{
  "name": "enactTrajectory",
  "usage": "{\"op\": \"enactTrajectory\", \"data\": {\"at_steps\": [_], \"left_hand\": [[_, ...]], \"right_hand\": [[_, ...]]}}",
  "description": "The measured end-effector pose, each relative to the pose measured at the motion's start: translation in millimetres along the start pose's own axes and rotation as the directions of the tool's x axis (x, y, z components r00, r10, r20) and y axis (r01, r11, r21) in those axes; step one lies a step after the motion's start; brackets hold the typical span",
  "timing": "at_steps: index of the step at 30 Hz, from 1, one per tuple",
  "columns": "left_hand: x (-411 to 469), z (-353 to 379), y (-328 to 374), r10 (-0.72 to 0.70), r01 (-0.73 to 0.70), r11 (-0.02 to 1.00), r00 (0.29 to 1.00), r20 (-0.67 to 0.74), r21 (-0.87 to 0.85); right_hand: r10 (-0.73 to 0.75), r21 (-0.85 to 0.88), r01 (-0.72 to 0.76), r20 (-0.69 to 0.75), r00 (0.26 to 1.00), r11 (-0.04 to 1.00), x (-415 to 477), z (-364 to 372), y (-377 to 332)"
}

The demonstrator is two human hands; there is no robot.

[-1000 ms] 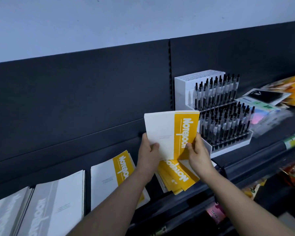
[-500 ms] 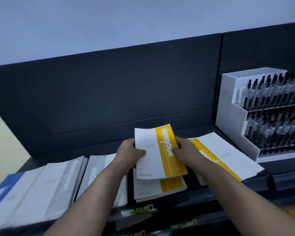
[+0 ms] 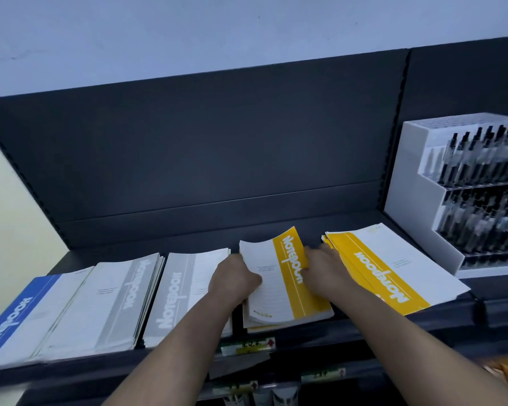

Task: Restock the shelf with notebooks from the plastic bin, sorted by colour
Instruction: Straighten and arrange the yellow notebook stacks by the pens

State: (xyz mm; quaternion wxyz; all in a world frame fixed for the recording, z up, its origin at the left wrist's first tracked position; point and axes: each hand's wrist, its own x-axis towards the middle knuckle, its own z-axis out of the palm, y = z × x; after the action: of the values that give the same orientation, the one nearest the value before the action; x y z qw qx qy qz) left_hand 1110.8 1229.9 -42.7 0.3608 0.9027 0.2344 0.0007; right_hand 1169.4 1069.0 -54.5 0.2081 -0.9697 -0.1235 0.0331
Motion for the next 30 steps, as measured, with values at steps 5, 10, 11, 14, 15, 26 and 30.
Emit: {"op": "enactTrajectory", "data": {"at_steps": [5,10,11,14,15,26,30], "left_hand": [[-0.5,-2.1,-0.8,-0.001,0.007,0.985,1.0,-0.031,0.173],[-2.6,-2.1,4.7,0.025,-0.001,0.954,0.997,-0.077,0.301],[-3.5,-1.3,8.3,0.041,-0.015,0.957,0.996,-0.083,0.291],[-4.8,6.6,27.0,0.119,-0.092,0.961,0.989,-0.087,0.261],[-5.7,10.7,36.4,0.162,-0.134,0.954,0.983,-0.086,0.267],[-20.8,86.6,131.9,0.204,-0.19,0.979,0.947,0.25,-0.078],[-21.6,106.0,137.3,0.11,-0.028,0.967,0.942,0.318,-0.254]], "right_hand": [[0.009,-0.047,-0.008,0.007,1.0,0.999,-6.1,2.4,-2.1],[-0.021,-0.026,0.021,-0.009,1.0,0.999,-8.4,1.0,0.6],[-0.036,-0.023,0.036,-0.001,0.999,0.999,-9.5,0.3,2.3],[-0.069,-0.012,0.069,-0.003,0.998,0.998,-13.1,-6.0,11.6],[-0.073,-0.019,0.072,-0.021,0.997,0.997,-14.6,-9.9,16.9],[0.096,-0.328,-0.105,-0.044,0.994,0.939,-16.0,-69.1,124.4],[0.203,-0.313,-0.186,0.022,0.979,0.931,-9.5,-76.5,147.0]]}}
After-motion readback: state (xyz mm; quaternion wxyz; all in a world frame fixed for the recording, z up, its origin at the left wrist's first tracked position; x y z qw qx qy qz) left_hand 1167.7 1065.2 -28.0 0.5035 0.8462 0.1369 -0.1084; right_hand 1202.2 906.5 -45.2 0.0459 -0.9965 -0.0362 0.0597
